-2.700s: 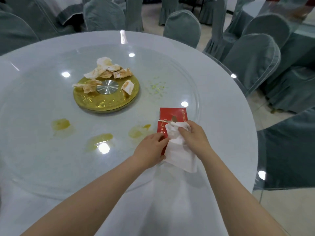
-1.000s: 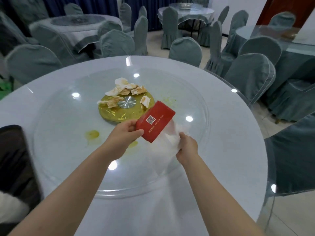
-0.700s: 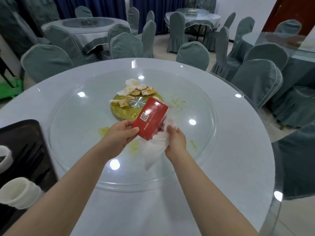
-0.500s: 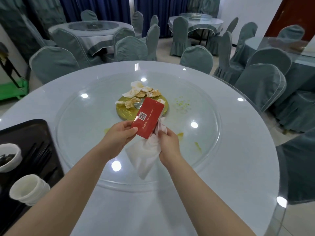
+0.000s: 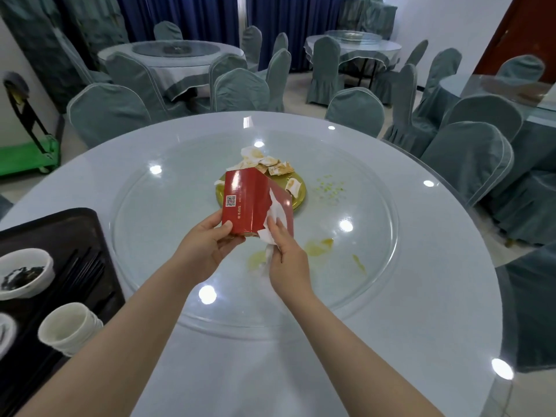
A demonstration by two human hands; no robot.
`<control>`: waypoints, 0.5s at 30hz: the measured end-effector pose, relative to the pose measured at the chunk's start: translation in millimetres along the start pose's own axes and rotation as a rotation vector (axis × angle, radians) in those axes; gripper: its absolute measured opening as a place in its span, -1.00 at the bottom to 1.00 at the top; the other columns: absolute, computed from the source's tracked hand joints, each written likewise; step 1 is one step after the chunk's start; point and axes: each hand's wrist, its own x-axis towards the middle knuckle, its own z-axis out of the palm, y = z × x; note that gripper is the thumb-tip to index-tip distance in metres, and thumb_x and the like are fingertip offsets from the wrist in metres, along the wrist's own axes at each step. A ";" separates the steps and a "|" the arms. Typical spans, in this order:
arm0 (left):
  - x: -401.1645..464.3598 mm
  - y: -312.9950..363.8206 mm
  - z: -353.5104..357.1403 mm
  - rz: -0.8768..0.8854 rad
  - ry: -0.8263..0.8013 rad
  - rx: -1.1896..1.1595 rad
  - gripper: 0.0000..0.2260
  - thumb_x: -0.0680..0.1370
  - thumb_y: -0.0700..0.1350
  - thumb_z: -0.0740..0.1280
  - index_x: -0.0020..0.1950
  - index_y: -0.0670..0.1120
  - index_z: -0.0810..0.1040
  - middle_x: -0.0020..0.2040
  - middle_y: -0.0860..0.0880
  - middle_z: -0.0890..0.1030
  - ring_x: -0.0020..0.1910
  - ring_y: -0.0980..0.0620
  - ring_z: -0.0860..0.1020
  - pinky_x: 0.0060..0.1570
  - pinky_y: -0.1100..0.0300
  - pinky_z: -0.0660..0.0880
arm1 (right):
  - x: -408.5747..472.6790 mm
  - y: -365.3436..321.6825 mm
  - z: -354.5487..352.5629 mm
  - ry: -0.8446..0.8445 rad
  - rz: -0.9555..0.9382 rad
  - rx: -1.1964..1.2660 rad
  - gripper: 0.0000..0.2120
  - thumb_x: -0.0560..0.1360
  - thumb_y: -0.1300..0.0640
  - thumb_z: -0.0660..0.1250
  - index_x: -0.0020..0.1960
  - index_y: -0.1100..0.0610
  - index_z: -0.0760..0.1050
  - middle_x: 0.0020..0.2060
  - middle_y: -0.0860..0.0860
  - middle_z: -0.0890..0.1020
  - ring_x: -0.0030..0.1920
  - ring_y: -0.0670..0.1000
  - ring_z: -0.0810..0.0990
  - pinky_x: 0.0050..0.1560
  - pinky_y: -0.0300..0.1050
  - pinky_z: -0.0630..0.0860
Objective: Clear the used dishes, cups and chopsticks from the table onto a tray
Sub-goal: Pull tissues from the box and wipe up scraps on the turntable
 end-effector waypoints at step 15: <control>-2.1 -1.3 -10.2 -0.072 0.049 -0.145 -0.75 0.65 -0.25 0.15 0.24 -0.10 0.54 0.04 -0.14 0.67 -0.03 -0.05 0.65 -0.12 0.19 0.64 | 4.2 -17.4 14.9 -0.084 -0.183 -0.206 -0.38 0.51 0.43 0.04 0.50 0.02 0.23 0.50 -0.10 0.20 0.50 -0.07 0.15 0.42 -0.19 0.18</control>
